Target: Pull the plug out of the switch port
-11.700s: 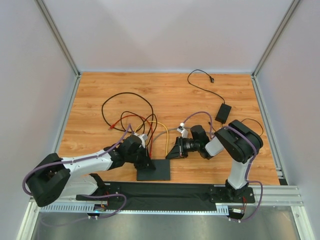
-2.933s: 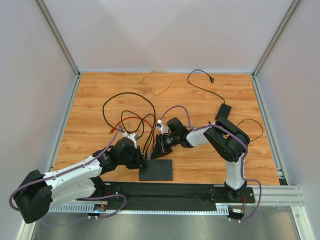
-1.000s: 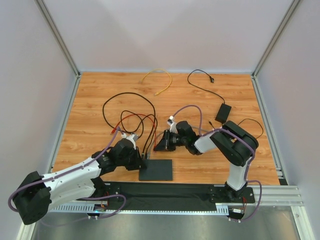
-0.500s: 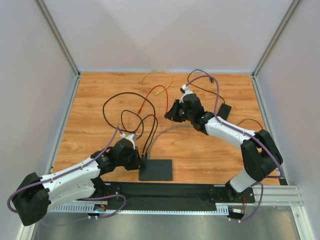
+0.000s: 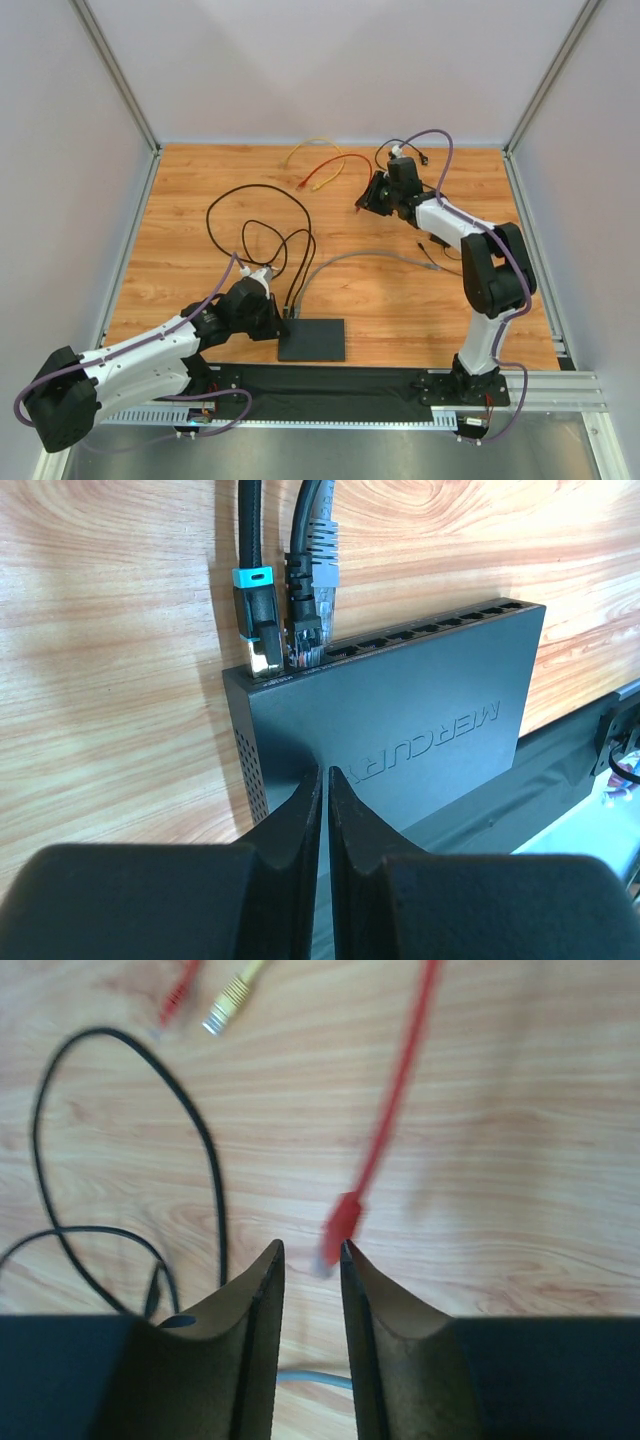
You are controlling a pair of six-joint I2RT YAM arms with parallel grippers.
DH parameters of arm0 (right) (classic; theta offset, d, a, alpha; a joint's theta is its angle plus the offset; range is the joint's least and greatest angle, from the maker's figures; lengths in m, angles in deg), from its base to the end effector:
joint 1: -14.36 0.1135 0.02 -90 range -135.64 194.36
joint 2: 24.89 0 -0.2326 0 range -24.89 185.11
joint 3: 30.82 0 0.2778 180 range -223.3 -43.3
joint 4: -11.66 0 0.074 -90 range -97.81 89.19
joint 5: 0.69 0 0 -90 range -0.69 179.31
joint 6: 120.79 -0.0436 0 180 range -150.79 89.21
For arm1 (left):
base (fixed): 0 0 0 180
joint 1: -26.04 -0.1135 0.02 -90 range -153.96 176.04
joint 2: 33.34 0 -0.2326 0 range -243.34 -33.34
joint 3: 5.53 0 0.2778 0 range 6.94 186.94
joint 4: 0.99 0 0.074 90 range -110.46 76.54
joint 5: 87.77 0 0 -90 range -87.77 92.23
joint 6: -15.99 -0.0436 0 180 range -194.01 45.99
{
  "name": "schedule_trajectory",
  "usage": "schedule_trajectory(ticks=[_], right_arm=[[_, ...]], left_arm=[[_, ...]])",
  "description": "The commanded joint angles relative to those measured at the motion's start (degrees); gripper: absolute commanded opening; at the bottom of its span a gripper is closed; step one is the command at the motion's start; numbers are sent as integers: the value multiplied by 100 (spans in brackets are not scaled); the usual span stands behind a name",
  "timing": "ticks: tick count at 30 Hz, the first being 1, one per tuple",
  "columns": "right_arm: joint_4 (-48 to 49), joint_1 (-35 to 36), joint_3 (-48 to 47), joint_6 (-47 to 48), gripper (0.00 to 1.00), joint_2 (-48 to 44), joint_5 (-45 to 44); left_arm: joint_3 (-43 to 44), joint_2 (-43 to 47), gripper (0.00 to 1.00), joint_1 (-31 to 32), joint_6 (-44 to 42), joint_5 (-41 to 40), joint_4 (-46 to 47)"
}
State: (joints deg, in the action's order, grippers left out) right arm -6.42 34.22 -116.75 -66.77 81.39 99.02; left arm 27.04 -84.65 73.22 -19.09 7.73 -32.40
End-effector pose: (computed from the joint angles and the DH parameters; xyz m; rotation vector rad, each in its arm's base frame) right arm 0.4088 0.1555 0.1675 0.2317 2.3174 0.7010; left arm 0.1416 -0.1590 0.1157 -0.1331 2.6522 -0.8287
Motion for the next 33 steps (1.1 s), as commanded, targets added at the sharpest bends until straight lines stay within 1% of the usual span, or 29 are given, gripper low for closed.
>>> schedule_trajectory(ticks=[1,2,3,4,7,8,10,11,12,13,15,16,17,18,19,20,21,23,25,26,29,33], right_arm=[[-432,62,-20,417,32,77,-285],[-641,62,-46,478,35,95,-390],[-722,71,-29,522,44,51,-583],[-766,71,6,618,48,-10,-663],[-933,272,322,838,52,-458,-1277],[-1055,473,470,874,52,-729,-1427],[-1127,703,664,787,52,-994,-1411],[-1075,956,770,699,52,-1239,-1246],[-1005,1098,1084,620,51,-1354,-1183],[-795,1404,1235,419,49,-1564,-1148],[-522,1652,1586,129,46,-1689,-1078],[-320,1740,1971,-73,43,-1733,-1060],[186,1880,2149,-406,39,-1760,-833],[479,1942,2316,-592,38,-1751,-770],[1178,2039,2648,-715,37,-1716,-639],[1420,2066,2739,-847,37,-1577,-368],[1631,2110,2800,-1092,36,-1497,-243],[1983,2267,2889,-1252,34,-1234,-58],[2098,2408,2880,-1358,34,-1066,73],[2247,2444,2863,-1358,35,-891,344],[2536,2566,2950,-1358,36,-697,706],[2652,2699,3038,-1288,36,-591,856]], left_arm=[[109,-11,12,11,-139,-101,-172],[100,-11,13,11,-130,-101,-163],[100,-11,13,11,-130,-101,-137],[100,-37,13,11,-130,-101,-136],[126,-37,12,11,-122,-58,-136],[126,-28,12,11,-113,-58,-136],[117,24,13,11,-113,-66,-145],[117,42,13,11,-104,-84,-154],[109,51,13,19,-104,-84,-163],[117,68,13,11,-113,-93,-171],[126,68,13,11,-130,-93,-172],[126,60,13,11,-130,-110,-180],[135,51,13,11,-130,-93,-163],[126,42,13,11,-130,-84,-154],[143,33,13,11,-130,-75,-154],[152,33,13,11,-130,-66,-145],[152,42,13,11,-130,-40,-145],[152,68,13,11,-130,-40,-197],[135,156,13,11,-130,-66,-233],[135,182,13,11,-130,-101,-268],[109,253,13,11,-113,-136,-286],[135,174,13,11,-139,-110,-268]])
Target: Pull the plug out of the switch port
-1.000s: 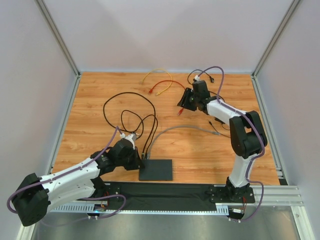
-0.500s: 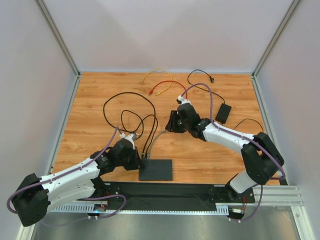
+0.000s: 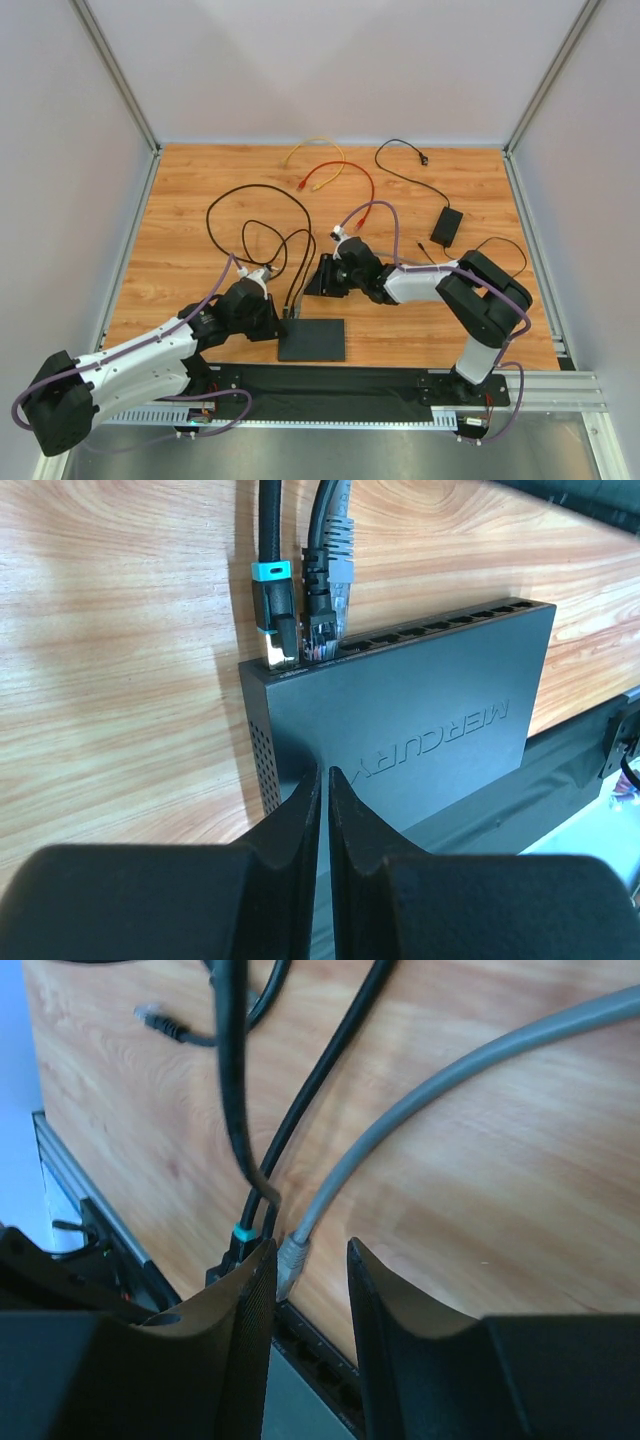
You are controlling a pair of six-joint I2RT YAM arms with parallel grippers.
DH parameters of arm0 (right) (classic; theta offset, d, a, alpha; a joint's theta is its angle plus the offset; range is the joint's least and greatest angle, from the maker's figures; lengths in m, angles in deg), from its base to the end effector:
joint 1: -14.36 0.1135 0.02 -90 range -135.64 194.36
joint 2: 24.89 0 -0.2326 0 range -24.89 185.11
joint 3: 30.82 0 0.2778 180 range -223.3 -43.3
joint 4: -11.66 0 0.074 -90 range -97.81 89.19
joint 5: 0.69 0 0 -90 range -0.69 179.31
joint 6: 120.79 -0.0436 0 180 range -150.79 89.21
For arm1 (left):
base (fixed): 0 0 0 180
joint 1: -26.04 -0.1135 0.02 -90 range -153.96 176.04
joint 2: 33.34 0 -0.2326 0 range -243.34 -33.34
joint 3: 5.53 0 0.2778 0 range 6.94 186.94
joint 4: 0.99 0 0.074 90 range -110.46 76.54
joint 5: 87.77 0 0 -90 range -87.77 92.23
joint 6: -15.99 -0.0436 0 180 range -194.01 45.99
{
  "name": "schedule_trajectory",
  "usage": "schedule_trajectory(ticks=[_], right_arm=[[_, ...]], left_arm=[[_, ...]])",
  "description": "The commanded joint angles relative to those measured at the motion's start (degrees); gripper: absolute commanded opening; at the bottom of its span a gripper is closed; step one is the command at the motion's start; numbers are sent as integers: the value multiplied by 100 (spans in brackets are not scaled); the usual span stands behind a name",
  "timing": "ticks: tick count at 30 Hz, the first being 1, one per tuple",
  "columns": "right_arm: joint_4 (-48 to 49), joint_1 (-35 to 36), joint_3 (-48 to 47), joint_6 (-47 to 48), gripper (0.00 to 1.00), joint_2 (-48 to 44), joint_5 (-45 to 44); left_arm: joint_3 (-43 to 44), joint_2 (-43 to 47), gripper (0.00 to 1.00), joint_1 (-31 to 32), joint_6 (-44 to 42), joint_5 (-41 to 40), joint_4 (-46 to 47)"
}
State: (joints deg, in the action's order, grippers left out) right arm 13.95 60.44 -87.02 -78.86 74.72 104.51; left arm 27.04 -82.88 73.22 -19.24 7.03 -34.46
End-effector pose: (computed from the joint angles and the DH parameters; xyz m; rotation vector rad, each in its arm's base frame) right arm 0.2332 0.2587 0.0756 -0.1097 2.5369 1.0738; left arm 0.1398 -0.1562 0.1188 -0.1357 2.6502 -0.8113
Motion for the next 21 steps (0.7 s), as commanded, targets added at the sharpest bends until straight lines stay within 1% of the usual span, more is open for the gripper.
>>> schedule_trajectory(ticks=[1,3,8,10,11,12,15,21], right_arm=[[589,120,66,-62,36,111,317],[589,181,92,-70,35,137,273],[352,287,48,-97,31,181,-341],[72,287,-74,-88,30,190,-517],[-8,287,-153,-62,25,251,-509],[-61,287,-215,-44,25,286,-475],[-79,392,-286,-88,24,357,-465],[-272,726,-417,-106,25,348,-737]], left_arm=[[161,-21,13,11,-132,-40,-54],[179,-82,13,11,-141,-32,-28],[179,-144,13,11,-124,4,69],[170,-161,13,11,-124,12,52],[170,-161,13,19,-124,12,52],[161,-135,13,11,-115,21,52],[161,-83,13,11,-132,4,-1],[170,-21,13,11,-141,12,-36]])
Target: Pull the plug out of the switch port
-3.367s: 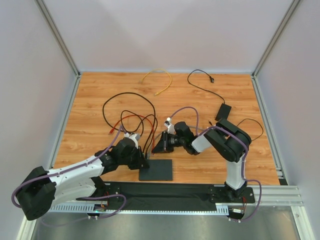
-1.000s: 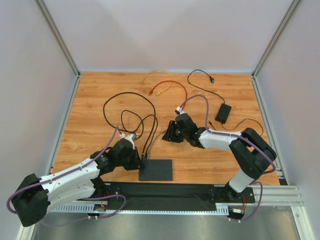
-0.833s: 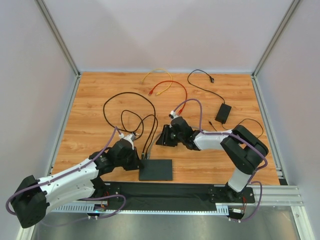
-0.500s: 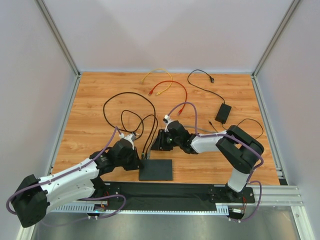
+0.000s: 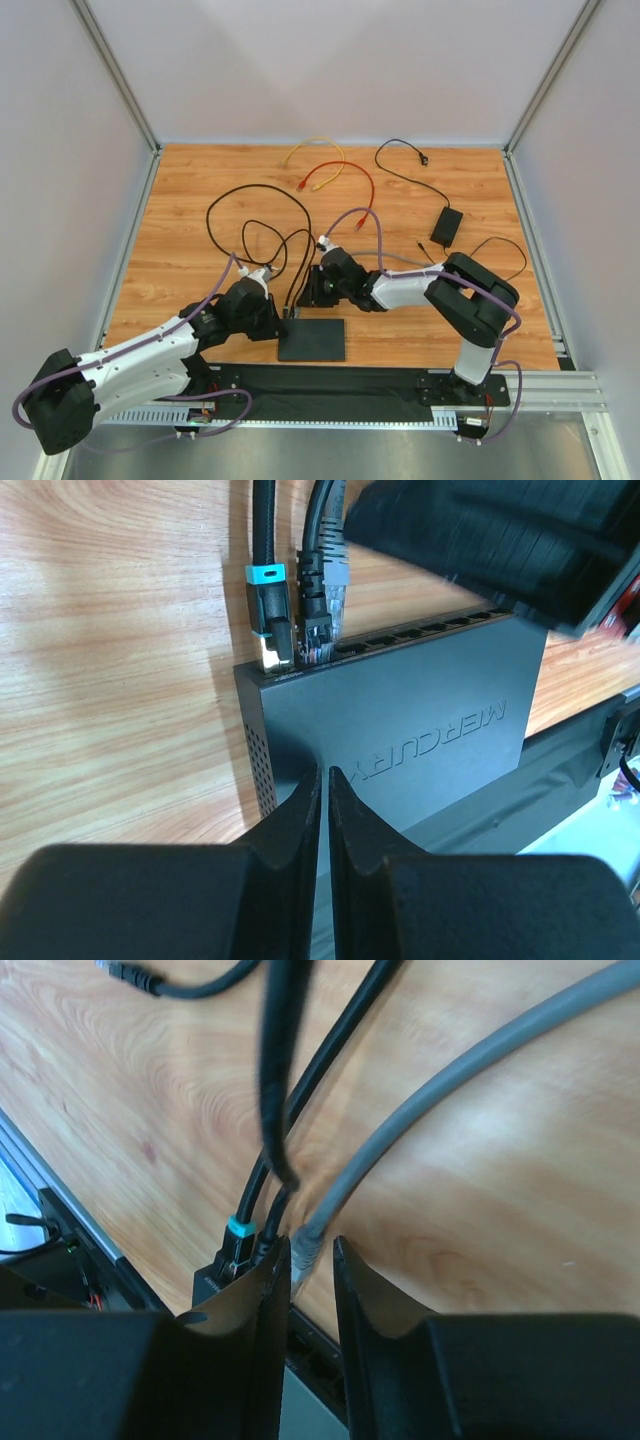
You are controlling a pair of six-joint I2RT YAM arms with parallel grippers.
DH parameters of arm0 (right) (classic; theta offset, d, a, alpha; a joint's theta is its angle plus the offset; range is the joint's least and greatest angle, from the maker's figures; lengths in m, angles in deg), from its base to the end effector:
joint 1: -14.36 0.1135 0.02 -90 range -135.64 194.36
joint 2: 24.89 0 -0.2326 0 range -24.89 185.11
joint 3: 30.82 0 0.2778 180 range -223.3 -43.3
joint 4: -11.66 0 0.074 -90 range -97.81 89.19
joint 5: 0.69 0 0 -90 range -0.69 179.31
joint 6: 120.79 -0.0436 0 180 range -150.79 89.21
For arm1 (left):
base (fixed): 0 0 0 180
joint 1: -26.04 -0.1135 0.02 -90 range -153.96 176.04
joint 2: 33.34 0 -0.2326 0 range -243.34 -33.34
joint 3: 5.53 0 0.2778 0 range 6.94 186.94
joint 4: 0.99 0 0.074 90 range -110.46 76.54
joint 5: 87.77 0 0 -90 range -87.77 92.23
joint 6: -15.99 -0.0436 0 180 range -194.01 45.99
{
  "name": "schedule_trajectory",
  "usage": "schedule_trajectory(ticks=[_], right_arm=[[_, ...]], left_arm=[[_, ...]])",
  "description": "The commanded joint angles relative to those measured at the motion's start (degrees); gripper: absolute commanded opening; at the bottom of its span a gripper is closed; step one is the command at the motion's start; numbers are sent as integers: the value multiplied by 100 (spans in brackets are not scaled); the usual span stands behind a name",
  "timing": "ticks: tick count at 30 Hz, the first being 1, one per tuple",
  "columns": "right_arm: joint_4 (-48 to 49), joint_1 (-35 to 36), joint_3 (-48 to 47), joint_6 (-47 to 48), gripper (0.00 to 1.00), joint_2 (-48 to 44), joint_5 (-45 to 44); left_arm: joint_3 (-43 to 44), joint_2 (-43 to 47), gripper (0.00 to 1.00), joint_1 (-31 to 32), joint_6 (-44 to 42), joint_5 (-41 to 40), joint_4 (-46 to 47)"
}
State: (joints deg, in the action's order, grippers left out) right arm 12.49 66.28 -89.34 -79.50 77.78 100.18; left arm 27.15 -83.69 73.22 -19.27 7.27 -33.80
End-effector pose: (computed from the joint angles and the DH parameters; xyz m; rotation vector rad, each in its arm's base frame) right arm 0.2127 0.2848 0.0668 -0.1779 2.5720 1.0119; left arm 0.1406 -0.1574 0.1177 -0.1332 2.6529 -0.8147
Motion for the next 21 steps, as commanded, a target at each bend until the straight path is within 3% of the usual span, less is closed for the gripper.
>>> schedule_trajectory(ticks=[1,16,21], right_arm=[[-283,195,-203,-51,25,7,-357],[-1573,599,-985,204,26,437,-1052],[-2138,758,-1214,256,24,561,-1684]], left_arm=[[168,51,13,11,-139,-55,-102],[124,166,13,11,-139,-47,-155],[98,210,13,11,-130,-73,-181]])
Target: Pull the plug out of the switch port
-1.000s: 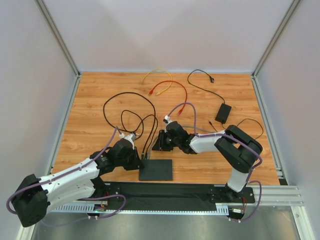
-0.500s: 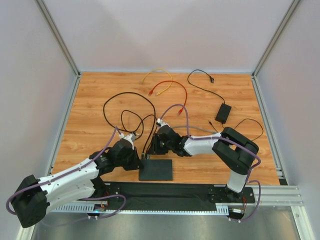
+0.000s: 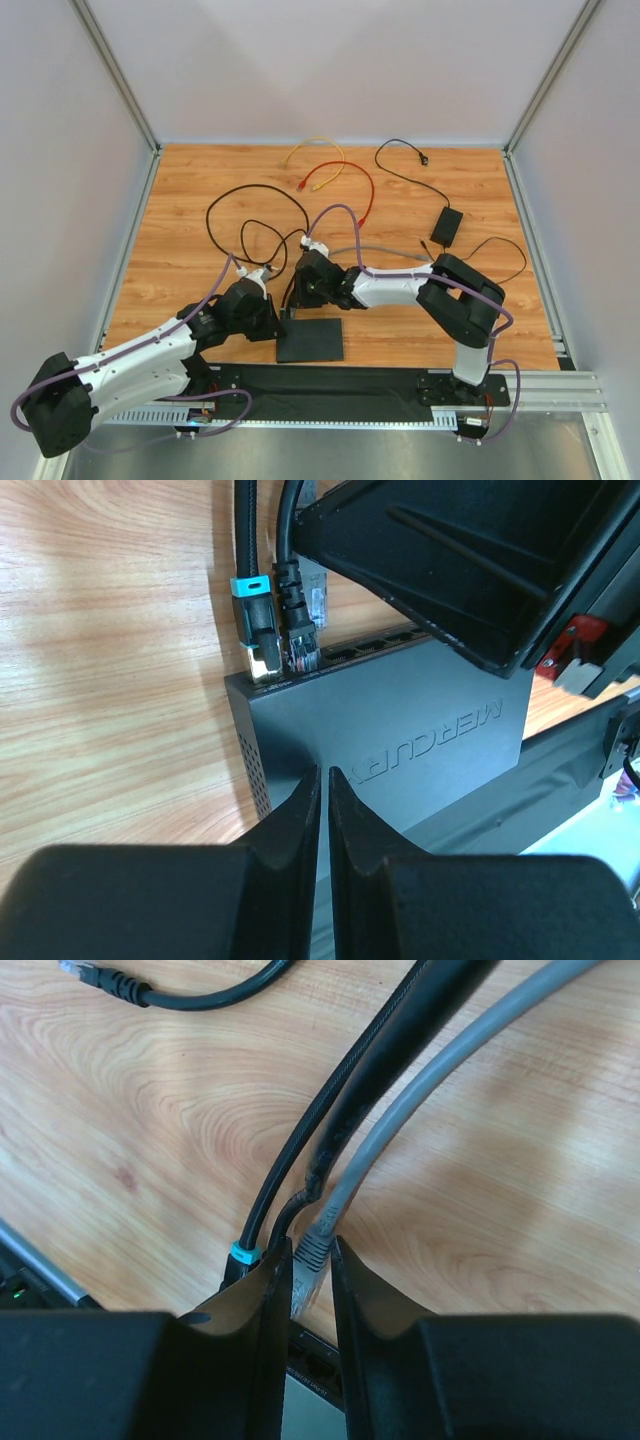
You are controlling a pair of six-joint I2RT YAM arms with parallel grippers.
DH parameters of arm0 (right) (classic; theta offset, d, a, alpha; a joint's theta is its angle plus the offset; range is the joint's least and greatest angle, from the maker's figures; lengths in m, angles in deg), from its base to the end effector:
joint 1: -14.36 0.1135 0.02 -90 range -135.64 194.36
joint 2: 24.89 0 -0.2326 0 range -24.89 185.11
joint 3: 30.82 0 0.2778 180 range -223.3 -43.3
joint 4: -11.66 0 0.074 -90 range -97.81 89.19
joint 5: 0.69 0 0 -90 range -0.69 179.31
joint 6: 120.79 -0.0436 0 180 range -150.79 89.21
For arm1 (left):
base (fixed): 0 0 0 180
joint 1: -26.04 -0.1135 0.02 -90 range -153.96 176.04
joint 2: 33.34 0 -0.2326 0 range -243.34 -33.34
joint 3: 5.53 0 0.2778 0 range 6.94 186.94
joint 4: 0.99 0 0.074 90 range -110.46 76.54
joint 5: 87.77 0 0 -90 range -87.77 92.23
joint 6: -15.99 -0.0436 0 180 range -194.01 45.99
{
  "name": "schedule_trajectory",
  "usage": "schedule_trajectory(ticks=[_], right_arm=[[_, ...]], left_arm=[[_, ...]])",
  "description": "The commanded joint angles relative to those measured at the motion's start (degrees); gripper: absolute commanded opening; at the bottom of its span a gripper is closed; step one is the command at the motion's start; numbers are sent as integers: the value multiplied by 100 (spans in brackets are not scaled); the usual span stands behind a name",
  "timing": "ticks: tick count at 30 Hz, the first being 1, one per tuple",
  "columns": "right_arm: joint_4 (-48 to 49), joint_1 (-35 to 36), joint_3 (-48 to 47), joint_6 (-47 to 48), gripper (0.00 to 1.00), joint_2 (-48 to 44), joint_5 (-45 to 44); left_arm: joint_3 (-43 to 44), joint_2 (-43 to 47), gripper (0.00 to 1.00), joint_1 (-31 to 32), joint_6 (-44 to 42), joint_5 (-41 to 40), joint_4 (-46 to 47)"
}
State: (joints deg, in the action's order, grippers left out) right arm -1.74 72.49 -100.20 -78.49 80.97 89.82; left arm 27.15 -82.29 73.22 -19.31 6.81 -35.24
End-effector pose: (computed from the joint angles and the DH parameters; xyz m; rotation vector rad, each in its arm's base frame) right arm 0.2017 0.3252 0.0822 -0.2425 2.6096 0.7705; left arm 0.1392 -0.1554 0.1204 -0.1360 2.6494 -0.8059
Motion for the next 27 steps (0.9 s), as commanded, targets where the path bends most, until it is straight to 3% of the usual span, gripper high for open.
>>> schedule_trajectory(ticks=[1,13,24,27], right_arm=[[-846,155,-145,173,23,250,-727],[-1577,50,-313,42,16,330,-1545],[-1410,-346,180,-55,18,-162,-1501],[-1332,-346,215,32,23,-206,-1467]], left_arm=[[106,70,13,11,-126,-27,-19],[54,201,13,11,-108,-36,-63],[45,263,13,11,-117,-27,-98],[36,298,13,11,-117,-36,-116]])
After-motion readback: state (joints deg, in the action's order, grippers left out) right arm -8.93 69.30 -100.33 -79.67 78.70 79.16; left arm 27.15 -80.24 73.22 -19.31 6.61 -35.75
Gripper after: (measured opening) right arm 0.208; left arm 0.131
